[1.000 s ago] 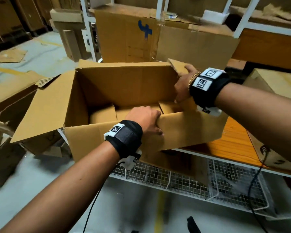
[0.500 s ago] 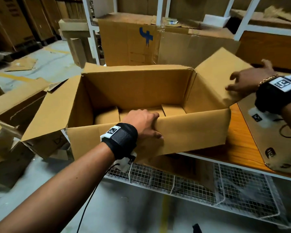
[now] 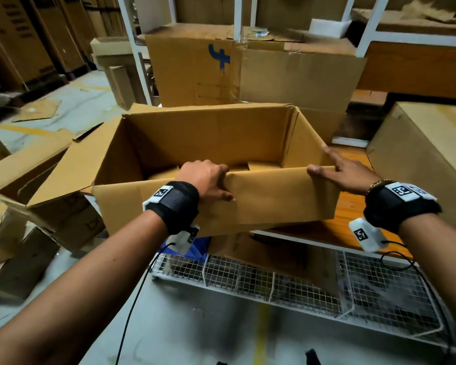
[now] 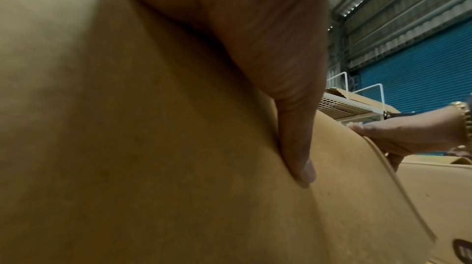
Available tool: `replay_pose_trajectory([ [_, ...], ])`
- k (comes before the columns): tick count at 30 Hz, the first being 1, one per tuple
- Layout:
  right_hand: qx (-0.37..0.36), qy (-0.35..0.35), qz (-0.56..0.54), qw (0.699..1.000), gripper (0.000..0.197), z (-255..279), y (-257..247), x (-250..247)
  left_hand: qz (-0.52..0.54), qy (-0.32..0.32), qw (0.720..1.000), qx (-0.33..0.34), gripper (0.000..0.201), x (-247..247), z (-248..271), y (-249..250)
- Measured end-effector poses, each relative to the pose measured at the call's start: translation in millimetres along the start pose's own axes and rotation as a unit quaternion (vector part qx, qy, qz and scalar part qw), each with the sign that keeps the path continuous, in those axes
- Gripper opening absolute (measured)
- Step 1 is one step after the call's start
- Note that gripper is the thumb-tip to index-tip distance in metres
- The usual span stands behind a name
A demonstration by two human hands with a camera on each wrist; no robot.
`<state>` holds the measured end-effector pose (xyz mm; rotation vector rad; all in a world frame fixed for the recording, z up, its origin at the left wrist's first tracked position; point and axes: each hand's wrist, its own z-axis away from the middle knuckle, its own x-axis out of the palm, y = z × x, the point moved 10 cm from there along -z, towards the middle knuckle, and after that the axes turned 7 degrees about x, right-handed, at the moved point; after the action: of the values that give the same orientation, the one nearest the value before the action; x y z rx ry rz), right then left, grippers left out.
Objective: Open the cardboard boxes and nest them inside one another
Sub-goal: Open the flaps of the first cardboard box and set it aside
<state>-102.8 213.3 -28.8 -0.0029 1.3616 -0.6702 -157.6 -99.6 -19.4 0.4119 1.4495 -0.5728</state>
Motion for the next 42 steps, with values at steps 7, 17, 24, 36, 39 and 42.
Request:
replay_pose_trajectory([
  [7, -0.093, 0.035, 0.175, 0.980, 0.084, 28.4, -55.2, 9.8, -0.065, 0.079, 0.988, -0.120, 0.084, -1.8, 27.2, -56.7],
  [17, -0.244, 0.036, 0.235, 0.940, 0.075, 92.9, -165.1, 76.9, 0.394, 0.146, 0.845, -0.329, 0.076, 39.7, 75.1, -86.0],
  [24, -0.249, 0.068, 0.145, 0.955, 0.052, 66.7, -192.4, 58.8, 0.416, 0.125, 0.828, -0.355, 0.091, 53.2, 74.4, -84.2],
  [36, -0.181, -0.069, 0.077, 0.978, 0.068, -16.6, -161.0, 43.4, 0.357, -0.001, 0.869, -0.341, 0.112, 39.4, 122.1, -121.9],
  [39, -0.178, -0.064, 0.098, 0.977, 0.079, -5.9, -176.0, 50.4, 0.374, -0.004, 0.867, -0.329, 0.103, 50.5, 126.3, -116.5],
  [42, -0.167, -0.099, 0.094, 0.977, 0.083, 10.3, -181.7, 60.6, 0.371, 0.003, 0.874, -0.313, 0.100, 48.7, 140.8, -139.3],
])
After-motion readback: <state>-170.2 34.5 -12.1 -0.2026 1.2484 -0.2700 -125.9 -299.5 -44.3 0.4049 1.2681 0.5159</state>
